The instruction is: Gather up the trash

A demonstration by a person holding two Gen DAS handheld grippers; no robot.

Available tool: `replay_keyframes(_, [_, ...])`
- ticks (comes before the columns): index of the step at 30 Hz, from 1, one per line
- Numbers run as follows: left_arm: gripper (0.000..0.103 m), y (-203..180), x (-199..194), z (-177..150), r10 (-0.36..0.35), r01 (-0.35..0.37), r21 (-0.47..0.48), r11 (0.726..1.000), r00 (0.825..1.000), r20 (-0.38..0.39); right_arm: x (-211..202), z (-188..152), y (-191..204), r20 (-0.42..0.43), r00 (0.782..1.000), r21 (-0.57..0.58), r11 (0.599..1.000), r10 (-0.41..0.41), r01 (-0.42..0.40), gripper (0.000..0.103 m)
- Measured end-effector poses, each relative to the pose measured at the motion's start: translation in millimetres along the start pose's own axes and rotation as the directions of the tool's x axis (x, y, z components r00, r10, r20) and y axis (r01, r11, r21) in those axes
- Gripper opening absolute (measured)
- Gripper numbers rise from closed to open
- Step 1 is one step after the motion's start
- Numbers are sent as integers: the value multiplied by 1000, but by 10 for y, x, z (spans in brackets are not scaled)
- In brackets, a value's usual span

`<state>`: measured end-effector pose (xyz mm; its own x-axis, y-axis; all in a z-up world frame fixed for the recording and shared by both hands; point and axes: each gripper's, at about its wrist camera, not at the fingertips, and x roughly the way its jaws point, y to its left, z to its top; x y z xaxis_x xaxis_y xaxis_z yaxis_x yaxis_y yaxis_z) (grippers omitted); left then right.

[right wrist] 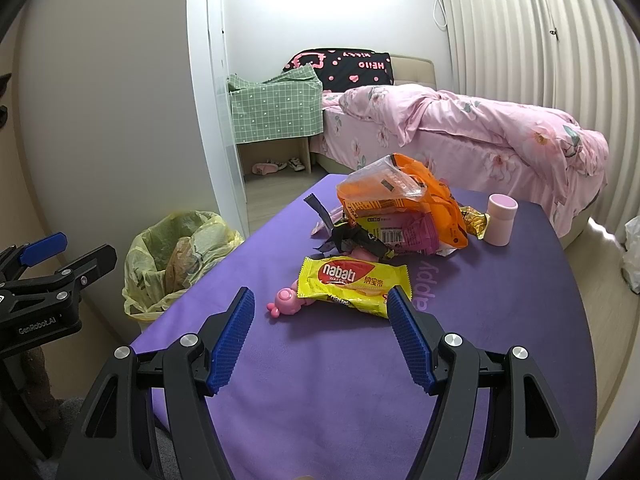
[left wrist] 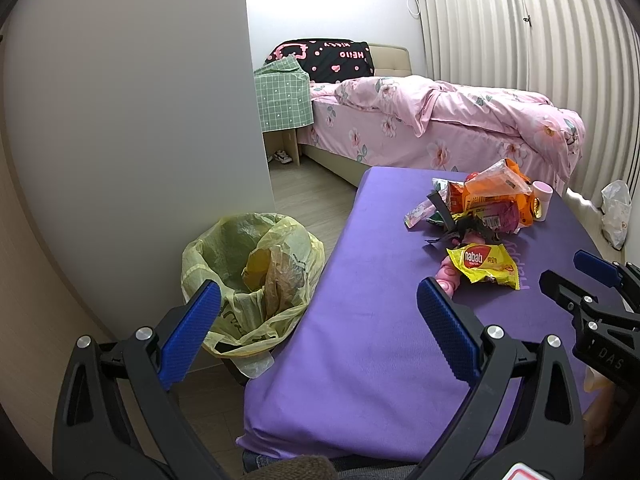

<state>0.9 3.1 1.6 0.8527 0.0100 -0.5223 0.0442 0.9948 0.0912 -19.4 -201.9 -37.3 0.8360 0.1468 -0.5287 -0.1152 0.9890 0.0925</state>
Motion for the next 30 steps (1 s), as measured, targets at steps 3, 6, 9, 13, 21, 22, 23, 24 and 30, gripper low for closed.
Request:
replay_keyframes(3, [94,3,2,1,1,-1,0,1000,1000,-2,-2,1,-2,0,1000,2,1000,0,0,65])
replay_keyframes(6, [94,0,2,1,0,0,0,1000,1000,-2,0,-1,-2,0,1000,2,1000,0,0,65])
replay_keyframes(9, [94,0,3,1,1,-1,0,1000,1000,-2,1,-1,-3,0,1000,1,1000,1,-1,65])
replay_keyframes(13, [94,1,5,-10,1,-1,0,1000,1000,-2,4,-1,-7,-1,1000,0,1000,0,0,65])
replay_keyframes(21, [94,9,13,-33,1,-1,-1,1000,1000,-4,-1,-14,-4,-2,1000,2,1000,0,0,65])
replay_keyframes(22, [94,8,14,-30,1,-1,-1,1000,1000,-4,0,-16,-4,-2,1000,2,1000,0,0,65])
replay_keyframes(23, [94,11,13,-34,1,-1,-1,1000,1000,-4,2,-17,-5,-2,1000,2,1000,0,0,65])
replay_keyframes(24, [94,9,14,-29,1,-1,-1,1000,1000,-4,1,-13,-6,-2,1000,2,1000,1,-1,65])
replay_keyframes(30, [94,11,15,-33,0,0,-1,1000,1000,-6,0,-9,-7,-2,1000,2,1000,1,-1,65])
